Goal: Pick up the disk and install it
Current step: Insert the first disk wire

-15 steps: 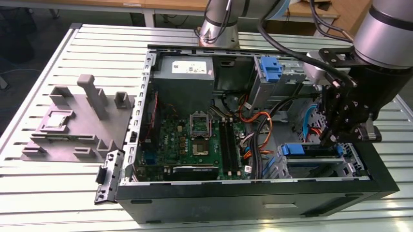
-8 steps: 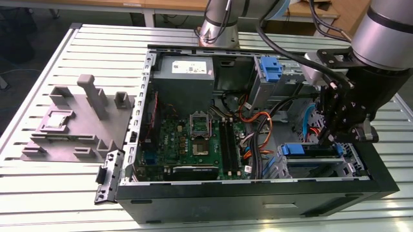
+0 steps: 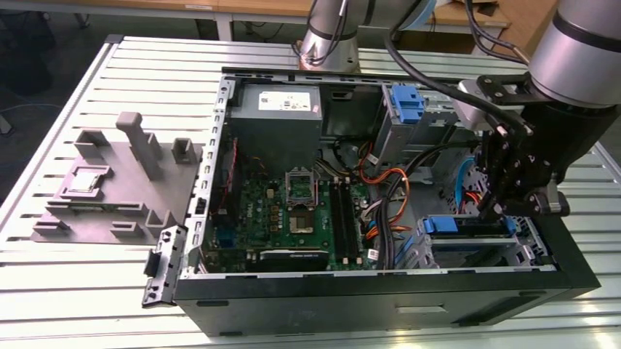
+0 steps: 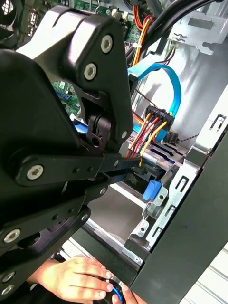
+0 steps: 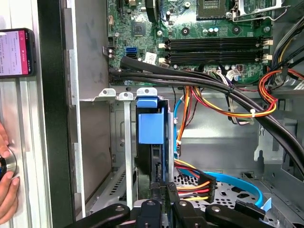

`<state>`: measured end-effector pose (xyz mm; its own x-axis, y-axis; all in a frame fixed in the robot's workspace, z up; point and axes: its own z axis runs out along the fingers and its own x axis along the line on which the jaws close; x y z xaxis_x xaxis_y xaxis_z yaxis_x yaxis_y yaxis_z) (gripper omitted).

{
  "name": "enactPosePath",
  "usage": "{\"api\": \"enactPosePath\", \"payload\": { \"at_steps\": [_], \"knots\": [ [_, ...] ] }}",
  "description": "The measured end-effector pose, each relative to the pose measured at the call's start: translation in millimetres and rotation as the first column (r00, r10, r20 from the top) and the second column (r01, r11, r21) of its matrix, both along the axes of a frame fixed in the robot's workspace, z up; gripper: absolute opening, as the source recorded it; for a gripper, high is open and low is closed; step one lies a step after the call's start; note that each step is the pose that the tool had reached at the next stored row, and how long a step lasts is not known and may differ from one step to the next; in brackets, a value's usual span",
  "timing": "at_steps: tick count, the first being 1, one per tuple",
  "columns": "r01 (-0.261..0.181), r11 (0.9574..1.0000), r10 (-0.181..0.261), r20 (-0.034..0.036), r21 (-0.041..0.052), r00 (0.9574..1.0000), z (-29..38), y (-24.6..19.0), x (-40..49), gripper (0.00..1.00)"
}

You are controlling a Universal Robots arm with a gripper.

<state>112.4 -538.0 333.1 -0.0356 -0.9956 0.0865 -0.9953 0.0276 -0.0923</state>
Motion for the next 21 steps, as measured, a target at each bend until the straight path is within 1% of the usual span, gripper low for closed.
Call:
{"api": "enactPosePath", "payload": {
  "at_steps": [11,21],
  "knots": [
    [0.004,1.0000,-0.004,0.0000,-0.0002,1.0000,1.5,-0.4,0.0,0.16],
    [0.014,0.9999,-0.014,0.0000,-0.0002,0.9999,0.7,-1.6,0.0,0.16]
  ]
}}
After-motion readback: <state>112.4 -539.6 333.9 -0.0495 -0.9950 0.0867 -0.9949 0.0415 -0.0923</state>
